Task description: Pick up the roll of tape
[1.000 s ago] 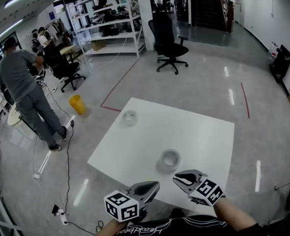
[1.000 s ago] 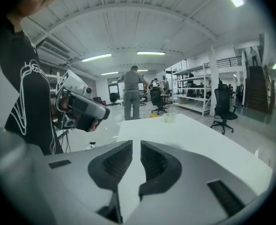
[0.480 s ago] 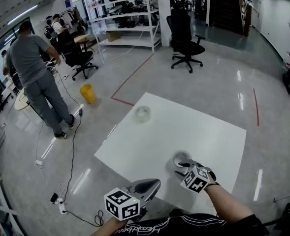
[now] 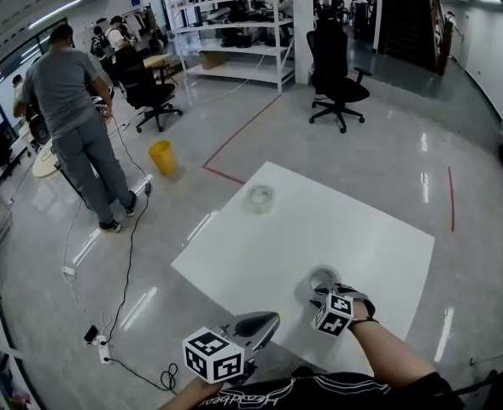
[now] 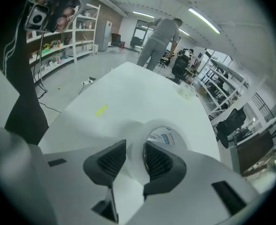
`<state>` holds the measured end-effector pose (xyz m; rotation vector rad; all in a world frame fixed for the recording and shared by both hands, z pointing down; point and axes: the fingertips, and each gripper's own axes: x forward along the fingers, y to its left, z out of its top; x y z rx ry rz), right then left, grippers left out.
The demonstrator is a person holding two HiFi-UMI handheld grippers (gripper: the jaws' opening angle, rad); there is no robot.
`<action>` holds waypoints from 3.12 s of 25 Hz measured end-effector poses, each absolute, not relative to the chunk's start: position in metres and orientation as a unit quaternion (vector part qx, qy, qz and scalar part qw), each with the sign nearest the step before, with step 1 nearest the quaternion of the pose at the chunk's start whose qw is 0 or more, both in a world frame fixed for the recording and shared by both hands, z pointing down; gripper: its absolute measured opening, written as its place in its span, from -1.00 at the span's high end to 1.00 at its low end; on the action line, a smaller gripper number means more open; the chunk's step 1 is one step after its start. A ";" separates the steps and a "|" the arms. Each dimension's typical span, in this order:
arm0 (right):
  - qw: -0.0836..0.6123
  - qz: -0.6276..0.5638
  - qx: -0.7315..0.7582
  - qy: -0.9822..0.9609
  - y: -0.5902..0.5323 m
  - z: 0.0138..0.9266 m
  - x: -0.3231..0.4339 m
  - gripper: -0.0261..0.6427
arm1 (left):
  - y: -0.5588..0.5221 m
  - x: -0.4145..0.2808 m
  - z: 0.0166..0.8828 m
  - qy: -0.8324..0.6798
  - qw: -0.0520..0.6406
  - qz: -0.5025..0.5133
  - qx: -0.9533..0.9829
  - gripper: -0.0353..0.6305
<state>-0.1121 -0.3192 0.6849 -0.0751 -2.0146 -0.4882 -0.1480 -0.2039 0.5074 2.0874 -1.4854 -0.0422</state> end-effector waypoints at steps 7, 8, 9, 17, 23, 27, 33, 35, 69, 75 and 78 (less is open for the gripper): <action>0.509 -0.205 -0.028 -0.835 -0.324 0.680 -0.111 0.56 | -0.206 -0.151 0.506 -0.562 0.282 -0.027 0.778 0.88; 0.509 -0.202 -0.028 -0.837 -0.324 0.682 -0.111 0.56 | -0.207 -0.151 0.505 -0.562 0.280 -0.029 0.777 0.88; 0.509 -0.196 -0.028 -0.838 -0.324 0.683 -0.110 0.57 | -0.207 -0.152 0.504 -0.563 0.279 -0.030 0.777 0.88; 0.479 -0.118 0.014 -0.870 -0.330 0.675 -0.111 0.61 | -0.207 -0.155 0.501 -0.564 0.276 -0.030 0.778 0.88; 0.380 -0.011 0.033 -0.924 -0.315 0.624 -0.111 0.61 | -0.208 -0.154 0.494 -0.562 0.265 -0.031 0.783 0.88; 0.273 0.074 0.040 -0.958 -0.303 0.565 -0.106 0.61 | -0.209 -0.152 0.486 -0.555 0.254 -0.032 0.792 0.88; 0.117 0.205 0.047 -0.971 -0.281 0.491 -0.072 0.61 | -0.210 -0.140 0.469 -0.537 0.233 -0.036 0.810 0.88; 0.091 0.213 0.052 -0.971 -0.274 0.479 -0.060 0.61 | -0.211 -0.135 0.466 -0.531 0.229 -0.036 0.815 0.88; 0.063 0.206 0.088 -0.973 -0.242 0.470 -0.027 0.61 | -0.209 -0.097 0.465 -0.470 0.216 -0.004 0.856 0.88; 0.066 0.205 0.094 -0.972 -0.241 0.471 -0.022 0.61 | -0.212 -0.089 0.465 -0.460 0.217 0.000 0.861 0.88; 0.068 0.205 0.096 -0.972 -0.241 0.471 -0.018 0.61 | -0.212 -0.085 0.465 -0.458 0.218 0.000 0.862 0.88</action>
